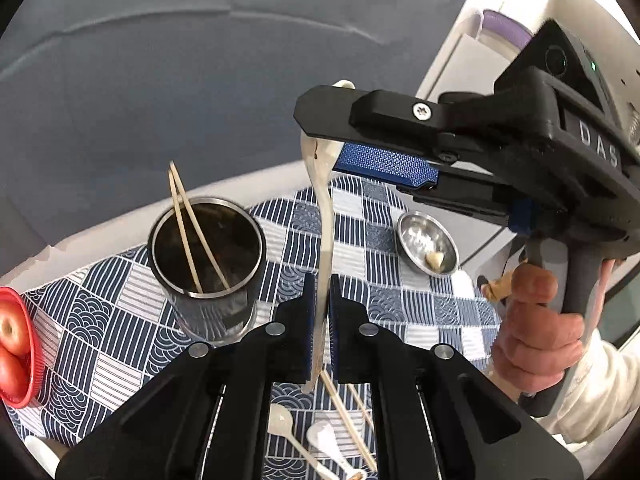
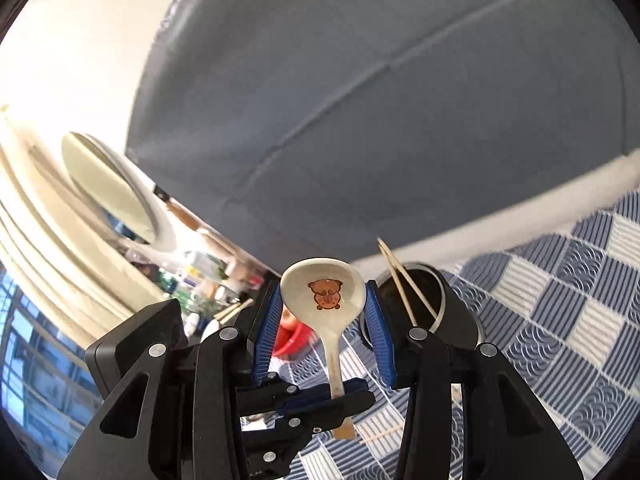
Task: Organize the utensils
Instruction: 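Drop the bear-print spoon into the black cup while the left tool drops its spoon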
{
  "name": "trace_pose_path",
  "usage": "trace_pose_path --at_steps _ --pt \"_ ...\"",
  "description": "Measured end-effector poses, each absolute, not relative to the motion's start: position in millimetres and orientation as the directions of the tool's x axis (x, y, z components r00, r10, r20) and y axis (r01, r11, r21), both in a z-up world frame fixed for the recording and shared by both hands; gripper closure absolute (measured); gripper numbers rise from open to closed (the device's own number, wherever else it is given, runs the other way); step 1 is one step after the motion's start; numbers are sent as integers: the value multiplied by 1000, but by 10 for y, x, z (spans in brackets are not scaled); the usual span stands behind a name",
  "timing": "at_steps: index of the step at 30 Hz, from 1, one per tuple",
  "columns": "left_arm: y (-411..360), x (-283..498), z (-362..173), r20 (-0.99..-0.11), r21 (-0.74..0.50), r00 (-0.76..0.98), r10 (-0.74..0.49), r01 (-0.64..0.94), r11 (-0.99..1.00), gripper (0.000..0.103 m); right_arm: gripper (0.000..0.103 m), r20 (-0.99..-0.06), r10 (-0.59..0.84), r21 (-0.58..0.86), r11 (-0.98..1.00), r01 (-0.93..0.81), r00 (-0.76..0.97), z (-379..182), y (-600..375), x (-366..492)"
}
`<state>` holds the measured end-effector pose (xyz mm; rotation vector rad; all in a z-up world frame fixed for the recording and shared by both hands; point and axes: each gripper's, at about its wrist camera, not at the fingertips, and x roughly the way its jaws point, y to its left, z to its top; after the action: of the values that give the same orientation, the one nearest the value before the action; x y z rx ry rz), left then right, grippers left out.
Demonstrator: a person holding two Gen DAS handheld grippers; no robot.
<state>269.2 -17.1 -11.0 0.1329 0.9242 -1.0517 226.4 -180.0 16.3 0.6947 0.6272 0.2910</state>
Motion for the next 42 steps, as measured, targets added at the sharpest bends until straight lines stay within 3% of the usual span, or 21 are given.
trace_pose_path --at_steps 5,9,16,17,19,20,22,24,32,42 --pt "-245 2820 53 -707 -273 223 -671 789 551 96 64 -394 469 652 749 -120 791 387 -1862 2357" --pt "-329 2925 91 -722 -218 262 -641 793 569 96 64 -396 470 611 776 -156 789 467 -1870 2496" --pt "-374 3228 -43 -721 -232 274 -636 770 594 93 64 -422 465 546 815 -191 778 457 -1849 2750" --pt "-359 3249 -72 -710 -235 279 -646 772 591 91 64 -426 464 542 818 -191 777 444 -1848 2786" --pt "-311 3286 -114 -703 -228 312 -639 752 618 60 61 -448 450 532 829 -174 773 409 -1828 2850" --pt "-268 3301 -148 -700 -233 324 -636 739 633 54 56 -465 433 522 838 -155 772 393 -1823 2877" --pt "-171 3306 -203 -703 -240 338 -626 716 656 40 32 -495 405 501 856 -129 769 349 -1836 2904" --pt "-96 3277 -236 -712 -221 359 -603 701 678 30 29 -512 381 486 867 -107 770 323 -1863 2909" --pt "313 3016 -415 -742 -212 382 -551 646 733 14 18 -580 392 482 872 -87 714 76 -1912 2808" --pt "693 2692 -719 -775 -240 371 -511 575 782 14 18 -680 389 409 905 -118 621 -343 -1807 2423"
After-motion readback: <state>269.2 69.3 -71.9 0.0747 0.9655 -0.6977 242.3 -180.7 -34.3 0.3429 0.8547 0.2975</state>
